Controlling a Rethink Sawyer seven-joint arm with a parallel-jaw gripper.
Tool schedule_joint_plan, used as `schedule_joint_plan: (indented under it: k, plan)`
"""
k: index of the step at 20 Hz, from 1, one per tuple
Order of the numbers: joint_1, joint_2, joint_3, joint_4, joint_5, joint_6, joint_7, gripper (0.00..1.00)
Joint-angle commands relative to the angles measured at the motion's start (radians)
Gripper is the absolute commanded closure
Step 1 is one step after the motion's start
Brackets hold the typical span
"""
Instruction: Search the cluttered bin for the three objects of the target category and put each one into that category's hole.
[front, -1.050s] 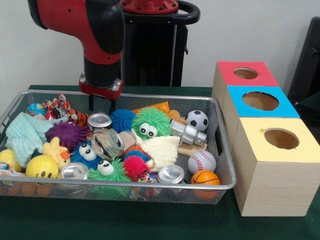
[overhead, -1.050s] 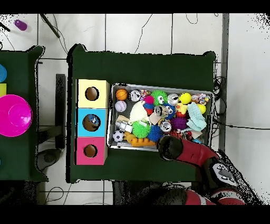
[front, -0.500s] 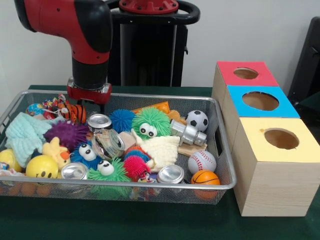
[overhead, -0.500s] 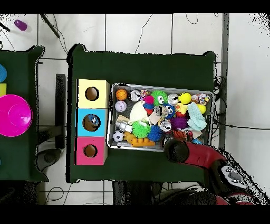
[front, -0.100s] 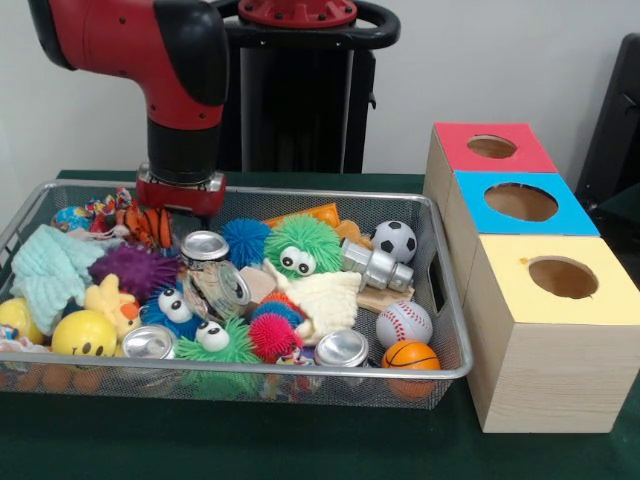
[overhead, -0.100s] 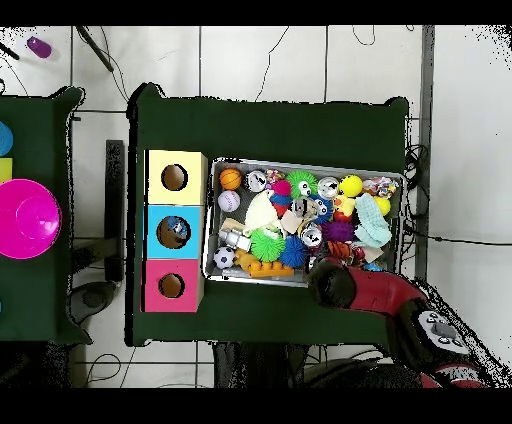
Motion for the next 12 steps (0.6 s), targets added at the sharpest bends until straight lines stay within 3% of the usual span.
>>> schedule_joint_plan:
  k: [1,12]
  plan:
    - [-0.059,-0.020,0.188,-0.028,-0.095,-0.089,-0.021,1.00]
    - [-0.074,-0.034,0.212,-0.021,-0.148,-0.052,0.005,1.00]
